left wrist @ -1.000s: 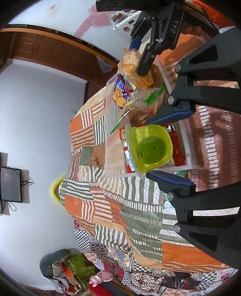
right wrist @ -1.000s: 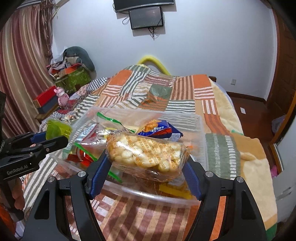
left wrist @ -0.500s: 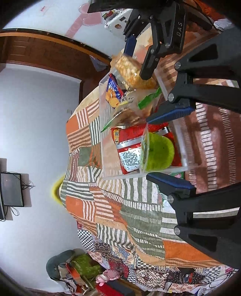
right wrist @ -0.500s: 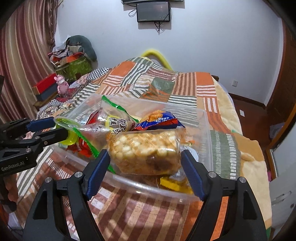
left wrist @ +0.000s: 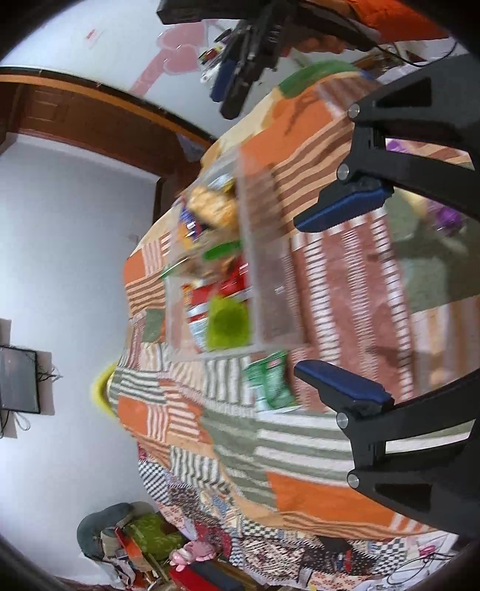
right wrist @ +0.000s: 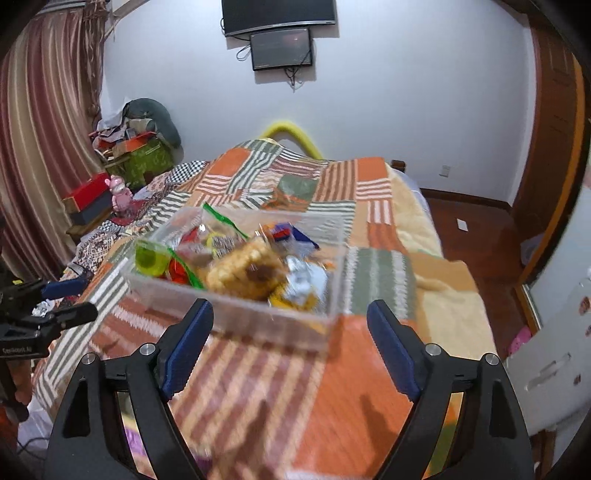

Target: Organize snacks

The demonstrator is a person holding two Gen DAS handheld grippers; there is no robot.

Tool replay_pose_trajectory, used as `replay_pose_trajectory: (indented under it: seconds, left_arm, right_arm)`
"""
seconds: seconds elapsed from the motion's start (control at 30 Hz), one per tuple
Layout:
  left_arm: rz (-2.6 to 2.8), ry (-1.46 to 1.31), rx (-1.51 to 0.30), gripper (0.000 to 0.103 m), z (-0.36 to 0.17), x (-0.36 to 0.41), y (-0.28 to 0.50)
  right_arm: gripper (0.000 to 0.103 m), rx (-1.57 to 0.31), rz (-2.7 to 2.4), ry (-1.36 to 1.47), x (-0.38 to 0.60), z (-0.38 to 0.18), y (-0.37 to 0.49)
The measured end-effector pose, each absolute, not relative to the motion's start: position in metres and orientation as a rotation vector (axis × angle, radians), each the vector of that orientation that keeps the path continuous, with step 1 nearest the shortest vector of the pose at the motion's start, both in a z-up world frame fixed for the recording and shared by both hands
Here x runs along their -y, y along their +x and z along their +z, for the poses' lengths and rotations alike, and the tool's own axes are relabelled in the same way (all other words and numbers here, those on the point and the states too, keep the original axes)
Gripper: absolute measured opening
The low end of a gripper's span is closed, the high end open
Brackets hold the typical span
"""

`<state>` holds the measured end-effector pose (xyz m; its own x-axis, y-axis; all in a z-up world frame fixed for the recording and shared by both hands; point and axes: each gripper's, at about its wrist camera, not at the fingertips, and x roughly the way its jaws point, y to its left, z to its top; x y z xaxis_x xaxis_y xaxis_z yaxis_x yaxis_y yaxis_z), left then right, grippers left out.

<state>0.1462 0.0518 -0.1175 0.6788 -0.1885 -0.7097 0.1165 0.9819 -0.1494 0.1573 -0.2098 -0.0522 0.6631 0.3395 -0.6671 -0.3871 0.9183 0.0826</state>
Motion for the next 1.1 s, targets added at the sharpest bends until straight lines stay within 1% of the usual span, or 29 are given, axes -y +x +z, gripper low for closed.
replay_pose_trajectory:
  seconds: [0.07,0.13,0.4,0.5,0.63,0.67,0.7,0.73,0.77,0.83,0.9,1.0,1.1]
  left_arm:
    - [-0.193,-0.095,-0.824,0.076,-0.124,-0.044,0.132]
    - [-0.221,-0.093,-0.844,0.081,-0.132,-0.033,0.120]
    - [-0.342,-0.037,-0.920,0.085,-0.166,0.019,0.090]
    - [-0.348,0.013,-0.930,0.090,-0.176,0.034,0.087]
    - [-0.311,0.057,-0.932,0.090,-0.186,0.041,0.094]
    - [-0.307,0.041,-0.944,0.089,-0.189,0.039,0.100]
    - [-0.298,0.015,-0.960,0.086,-0.192,0.037,0.106]
    - [-0.284,0.002,-0.959,0.080,-0.193,0.036,0.110]
    - [-0.269,-0.007,-0.952,0.076,-0.193,0.035,0.113]
    - [-0.244,-0.039,-0.956,0.061,-0.192,0.034,0.122]
    - [-0.240,-0.084,-0.966,0.054,-0.191,0.031,0.129]
    - [-0.261,-0.127,-0.966,0.053,-0.185,0.024,0.132]
    - [-0.251,-0.139,-0.925,0.053,-0.173,0.011,0.122]
  right_arm:
    - [0.083,-0.754,0.398,-0.060,0.220,-0.057,0.145]
    - [0.083,-0.778,0.395,-0.052,0.226,-0.064,0.135]
    - [0.083,-0.870,0.415,-0.030,0.229,-0.091,0.104]
    - [0.083,-0.889,0.423,-0.026,0.229,-0.098,0.097]
    - [0.083,-0.895,0.439,-0.015,0.229,-0.099,0.090]
    - [0.083,-0.897,0.442,-0.015,0.228,-0.100,0.089]
    - [0.083,-0.898,0.442,-0.016,0.227,-0.101,0.088]
    - [0.083,-0.900,0.443,-0.019,0.226,-0.101,0.087]
    - [0.083,-0.901,0.443,-0.021,0.224,-0.102,0.085]
    - [0.083,-0.906,0.442,-0.025,0.222,-0.105,0.086]
    - [0.083,-0.912,0.444,-0.028,0.219,-0.107,0.086]
    - [0.083,-0.918,0.453,-0.024,0.213,-0.108,0.086]
    - [0.083,-0.922,0.474,-0.021,0.204,-0.108,0.088]
